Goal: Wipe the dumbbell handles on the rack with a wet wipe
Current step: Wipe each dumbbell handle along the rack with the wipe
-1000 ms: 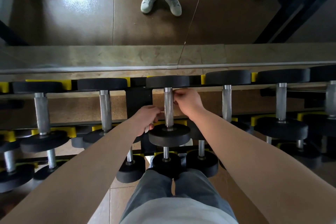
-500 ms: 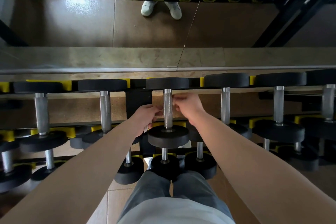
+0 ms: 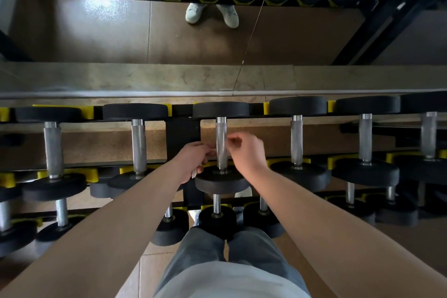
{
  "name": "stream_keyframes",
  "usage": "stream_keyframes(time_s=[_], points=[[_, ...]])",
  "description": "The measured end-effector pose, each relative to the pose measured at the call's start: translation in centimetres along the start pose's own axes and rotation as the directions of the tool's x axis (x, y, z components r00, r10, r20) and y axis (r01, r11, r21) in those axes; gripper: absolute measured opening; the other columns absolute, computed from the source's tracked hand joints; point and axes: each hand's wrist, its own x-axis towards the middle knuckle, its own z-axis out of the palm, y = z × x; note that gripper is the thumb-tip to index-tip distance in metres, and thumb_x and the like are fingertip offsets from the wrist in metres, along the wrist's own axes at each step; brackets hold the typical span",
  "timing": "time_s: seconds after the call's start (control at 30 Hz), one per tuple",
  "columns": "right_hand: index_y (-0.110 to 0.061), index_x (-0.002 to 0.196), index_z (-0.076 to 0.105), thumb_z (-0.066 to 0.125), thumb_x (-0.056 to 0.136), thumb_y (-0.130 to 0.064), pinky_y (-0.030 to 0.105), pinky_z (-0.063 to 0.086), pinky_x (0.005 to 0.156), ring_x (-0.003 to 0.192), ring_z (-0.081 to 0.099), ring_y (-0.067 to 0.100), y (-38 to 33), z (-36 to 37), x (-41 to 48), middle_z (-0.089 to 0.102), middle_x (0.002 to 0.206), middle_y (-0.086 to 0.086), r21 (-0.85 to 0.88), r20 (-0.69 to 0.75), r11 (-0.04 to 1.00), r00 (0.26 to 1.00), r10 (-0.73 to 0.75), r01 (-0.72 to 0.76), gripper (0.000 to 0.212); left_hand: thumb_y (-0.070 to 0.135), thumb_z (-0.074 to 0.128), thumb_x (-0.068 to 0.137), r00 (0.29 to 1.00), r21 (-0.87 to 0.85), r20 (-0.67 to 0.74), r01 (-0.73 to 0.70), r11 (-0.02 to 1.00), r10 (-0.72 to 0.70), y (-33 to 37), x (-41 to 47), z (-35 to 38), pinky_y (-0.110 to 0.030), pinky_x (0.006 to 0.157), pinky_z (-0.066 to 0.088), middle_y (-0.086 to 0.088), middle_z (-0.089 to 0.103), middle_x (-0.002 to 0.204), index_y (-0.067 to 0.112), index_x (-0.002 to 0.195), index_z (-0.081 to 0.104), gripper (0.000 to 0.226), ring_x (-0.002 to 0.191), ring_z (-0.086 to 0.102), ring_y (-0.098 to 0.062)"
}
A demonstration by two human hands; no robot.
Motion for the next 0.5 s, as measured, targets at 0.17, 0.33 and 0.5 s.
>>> stream_keyframes(time_s=[0.17,0.33,0.5], points=[[-0.019,0.113,0.073,0.066,0.099,-0.02,0.02,0.052,0.086,0.097,0.064,0.006,-1.4,-0.1,1.5,0.072,0.11,-0.005,-0.039,-0.027,0.993,0.993,-0.114,0.113,0.016,0.02,0.057,0.102,1.0,0.004,-0.008,-0.008,1.0,0.008,-0.2,0.0,-0.4,-0.021,0.042,0.037,-0.001,0.067,0.09,0.02,0.113,0.07,0.017,0.062,0.045,-0.011],[-0.02,0.109,0.072,0.067,0.098,-0.022,0.022,0.05,0.092,0.096,0.064,0.004,0.9,0.8,-1.9,0.072,0.111,-0.004,-0.22,0.248,0.963,0.963,-0.102,0.159,0.012,0.03,0.064,0.1,0.998,0.007,-0.037,0.047,0.999,-0.047,-0.3,0.1,-0.5,-0.022,0.042,0.037,-0.002,0.07,0.089,0.021,0.112,0.071,0.017,0.061,0.048,-0.012],[-0.017,0.108,0.071,0.062,0.1,-0.021,0.031,0.056,0.09,0.091,0.064,0.009,-0.4,0.4,-0.5,0.07,0.103,-0.002,-0.3,0.189,0.913,0.955,-0.229,0.278,0.012,0.032,0.064,0.1,0.999,0.036,-0.043,0.02,0.999,-0.019,-0.2,-0.7,-0.8,-0.02,0.042,0.038,0.0,0.063,0.083,0.02,0.109,0.069,0.015,0.062,0.047,-0.011]])
